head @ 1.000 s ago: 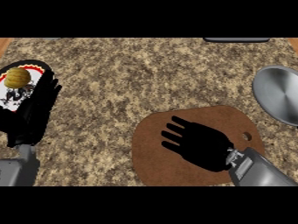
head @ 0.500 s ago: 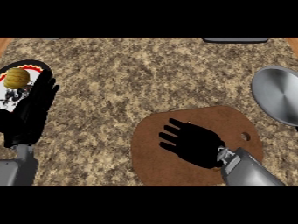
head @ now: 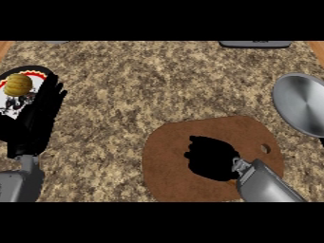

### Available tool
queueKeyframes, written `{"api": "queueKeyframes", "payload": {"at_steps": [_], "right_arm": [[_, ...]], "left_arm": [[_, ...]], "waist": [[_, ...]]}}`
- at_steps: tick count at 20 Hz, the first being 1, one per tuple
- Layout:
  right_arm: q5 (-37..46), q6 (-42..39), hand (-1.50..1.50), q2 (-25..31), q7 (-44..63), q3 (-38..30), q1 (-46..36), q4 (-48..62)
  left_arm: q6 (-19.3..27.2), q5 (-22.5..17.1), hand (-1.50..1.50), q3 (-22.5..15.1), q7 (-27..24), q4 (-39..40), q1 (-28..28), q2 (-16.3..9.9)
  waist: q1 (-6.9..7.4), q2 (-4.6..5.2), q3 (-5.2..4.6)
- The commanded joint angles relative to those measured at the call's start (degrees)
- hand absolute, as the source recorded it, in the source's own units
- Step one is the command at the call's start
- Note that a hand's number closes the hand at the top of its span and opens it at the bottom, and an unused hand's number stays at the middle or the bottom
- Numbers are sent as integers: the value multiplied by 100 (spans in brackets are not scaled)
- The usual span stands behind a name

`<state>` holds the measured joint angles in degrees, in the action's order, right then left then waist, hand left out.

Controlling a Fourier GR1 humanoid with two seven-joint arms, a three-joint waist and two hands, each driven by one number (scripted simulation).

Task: Pick the pear from the cutting board and place it in the pan

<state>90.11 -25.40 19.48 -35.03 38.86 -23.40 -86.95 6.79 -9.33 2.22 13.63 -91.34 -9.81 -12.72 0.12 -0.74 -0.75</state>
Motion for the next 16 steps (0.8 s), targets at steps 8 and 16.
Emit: {"api": "queueKeyframes", "payload": {"at_steps": [8,16], "right_arm": [[-504,-208,150,-443,99,-989,265,245],[-1053,-293,150,-1725,3211,-3732,1211,-32]], "left_arm": [[89,49,0,76,165,-54,-83,88],[16,35,0,202,-113,-170,446,18]], "waist": [[-68,69,76],[-379,1,79]]}}
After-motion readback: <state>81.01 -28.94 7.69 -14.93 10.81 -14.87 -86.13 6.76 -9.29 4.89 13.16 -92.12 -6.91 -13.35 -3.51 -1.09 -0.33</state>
